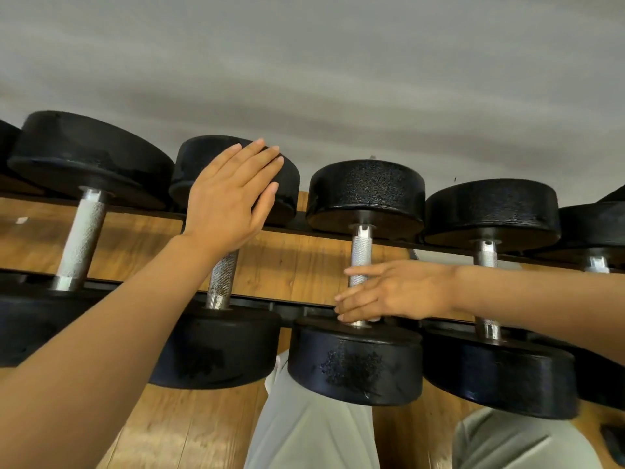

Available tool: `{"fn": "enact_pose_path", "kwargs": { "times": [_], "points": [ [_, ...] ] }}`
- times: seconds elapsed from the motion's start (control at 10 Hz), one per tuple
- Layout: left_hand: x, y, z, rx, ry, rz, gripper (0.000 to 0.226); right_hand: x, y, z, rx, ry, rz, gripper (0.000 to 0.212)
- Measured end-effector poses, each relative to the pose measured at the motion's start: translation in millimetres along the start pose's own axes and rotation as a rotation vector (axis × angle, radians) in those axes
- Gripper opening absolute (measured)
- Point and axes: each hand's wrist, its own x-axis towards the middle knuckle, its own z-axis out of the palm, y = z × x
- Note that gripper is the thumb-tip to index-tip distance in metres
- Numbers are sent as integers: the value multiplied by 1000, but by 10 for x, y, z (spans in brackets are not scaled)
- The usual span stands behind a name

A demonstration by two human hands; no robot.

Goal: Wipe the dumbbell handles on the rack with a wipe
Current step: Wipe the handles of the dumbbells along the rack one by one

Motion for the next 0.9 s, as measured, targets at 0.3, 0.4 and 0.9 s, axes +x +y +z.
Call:
{"fn": "enact_pose_path", "kwargs": {
  "times": [0.3, 0.4, 0.9],
  "points": [
    [-6, 4, -11, 17, -7, -1, 36, 71, -27, 110, -296, 279, 394, 59],
    [3, 9, -19, 11, -22, 1, 37, 61, -244, 225, -171, 213, 181, 49],
    [9, 22, -20, 15, -27, -5, 37, 118, -169, 224, -286, 327, 388, 30]
  ]
}}
